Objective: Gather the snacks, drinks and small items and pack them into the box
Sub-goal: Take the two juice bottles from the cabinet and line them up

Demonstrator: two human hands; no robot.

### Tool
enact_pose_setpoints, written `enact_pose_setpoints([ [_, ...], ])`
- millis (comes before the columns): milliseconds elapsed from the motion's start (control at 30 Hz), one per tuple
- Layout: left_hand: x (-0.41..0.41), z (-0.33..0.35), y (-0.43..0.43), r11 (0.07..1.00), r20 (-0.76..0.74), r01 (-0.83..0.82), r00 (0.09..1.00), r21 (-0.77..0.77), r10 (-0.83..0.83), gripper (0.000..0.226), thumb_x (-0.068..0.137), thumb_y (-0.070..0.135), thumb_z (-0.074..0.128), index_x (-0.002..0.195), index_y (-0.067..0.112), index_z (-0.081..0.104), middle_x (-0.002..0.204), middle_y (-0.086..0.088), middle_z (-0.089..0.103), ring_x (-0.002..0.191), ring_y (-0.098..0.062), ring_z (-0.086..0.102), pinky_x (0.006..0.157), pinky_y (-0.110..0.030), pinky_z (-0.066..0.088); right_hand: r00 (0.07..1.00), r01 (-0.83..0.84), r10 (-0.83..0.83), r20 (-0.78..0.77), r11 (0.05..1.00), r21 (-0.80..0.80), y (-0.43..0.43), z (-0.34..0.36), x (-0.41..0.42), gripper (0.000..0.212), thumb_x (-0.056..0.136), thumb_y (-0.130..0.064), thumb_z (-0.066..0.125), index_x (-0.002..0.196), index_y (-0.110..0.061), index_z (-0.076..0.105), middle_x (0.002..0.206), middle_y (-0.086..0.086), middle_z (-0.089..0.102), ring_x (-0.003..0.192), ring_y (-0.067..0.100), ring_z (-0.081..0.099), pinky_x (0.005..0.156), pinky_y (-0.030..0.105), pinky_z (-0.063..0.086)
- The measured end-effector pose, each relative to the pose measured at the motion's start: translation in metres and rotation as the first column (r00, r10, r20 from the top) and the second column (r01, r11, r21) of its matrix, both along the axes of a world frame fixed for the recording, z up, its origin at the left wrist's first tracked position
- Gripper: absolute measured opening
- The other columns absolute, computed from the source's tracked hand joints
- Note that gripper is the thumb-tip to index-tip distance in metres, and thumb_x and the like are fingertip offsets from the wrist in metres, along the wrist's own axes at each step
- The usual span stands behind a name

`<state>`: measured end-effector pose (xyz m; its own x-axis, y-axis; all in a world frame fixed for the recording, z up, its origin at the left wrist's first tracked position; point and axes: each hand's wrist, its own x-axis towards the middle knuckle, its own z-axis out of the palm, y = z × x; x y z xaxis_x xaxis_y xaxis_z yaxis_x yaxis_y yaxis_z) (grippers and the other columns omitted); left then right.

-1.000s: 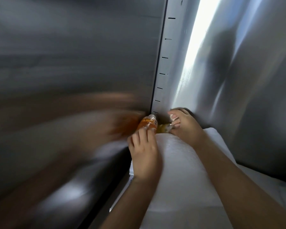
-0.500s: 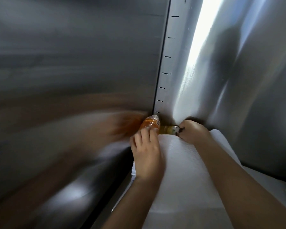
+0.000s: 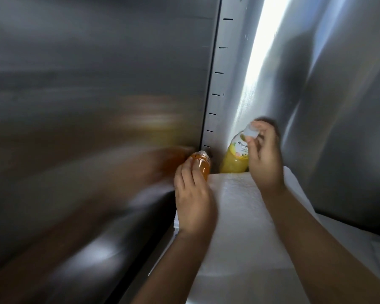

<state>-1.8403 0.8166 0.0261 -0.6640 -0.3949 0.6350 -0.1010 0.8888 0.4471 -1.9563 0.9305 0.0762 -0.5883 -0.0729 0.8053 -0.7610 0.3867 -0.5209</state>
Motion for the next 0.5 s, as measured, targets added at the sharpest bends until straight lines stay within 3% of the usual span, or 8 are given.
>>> enact_pose_setpoints([
  [167, -0.001, -0.006, -0.003, 0.998, -0.081, 0.066, 0.995, 0.009, -0.065, 0.041, 0.075, -0.001, 0.069, 0.113, -0.007, 0.056, 0.114, -0.023, 0.057, 0.106, -0.036, 0.054, 0.094, -0.043, 0.045, 0.987, -0.104, 0.059, -0.146, 0.94, -0.326, 0.003, 0.005, 0.016, 0.03, 0.093, 0.001, 0.044, 0.122, -0.007, 0.044, 0.119, 0.003, 0.052, 0.116, 0.023, 0.053, 0.1, 0.048, 0.043],
  [267, 0.0, -0.009, -0.005, 0.994, -0.172, 0.104, 0.98, 0.023, -0.099, 0.035, 0.075, -0.002, 0.067, 0.109, -0.006, 0.056, 0.111, -0.023, 0.055, 0.104, -0.035, 0.05, 0.093, -0.043, 0.042, 0.962, -0.11, 0.017, -0.273, 0.938, -0.329, 0.004, 0.008, 0.023, 0.028, 0.091, 0.005, 0.044, 0.118, -0.003, 0.043, 0.119, 0.002, 0.049, 0.117, 0.018, 0.05, 0.102, 0.047, 0.04],
  [400, 0.008, -0.006, -0.006, 0.968, -0.29, 0.219, 0.941, 0.122, -0.176, 0.037, 0.076, -0.001, 0.07, 0.111, -0.003, 0.056, 0.112, -0.021, 0.053, 0.107, -0.031, 0.047, 0.095, -0.038, 0.04, 0.991, -0.093, 0.037, -0.131, 0.886, -0.455, 0.004, 0.021, 0.04, 0.028, 0.092, 0.003, 0.046, 0.114, -0.014, 0.045, 0.117, 0.014, 0.052, 0.113, 0.03, 0.054, 0.098, 0.055, 0.042],
  [500, 0.022, 0.0, 0.0, 0.938, -0.357, 0.314, 0.901, 0.149, -0.245, 0.033, 0.083, 0.02, 0.067, 0.112, 0.006, 0.057, 0.117, -0.01, 0.053, 0.112, -0.02, 0.045, 0.097, -0.036, 0.04, 0.996, -0.085, 0.064, -0.059, 0.845, -0.527, 0.016, 0.036, 0.057, 0.033, 0.092, 0.0, 0.048, 0.112, -0.026, 0.047, 0.117, 0.013, 0.055, 0.11, 0.031, 0.056, 0.097, 0.053, 0.044],
])
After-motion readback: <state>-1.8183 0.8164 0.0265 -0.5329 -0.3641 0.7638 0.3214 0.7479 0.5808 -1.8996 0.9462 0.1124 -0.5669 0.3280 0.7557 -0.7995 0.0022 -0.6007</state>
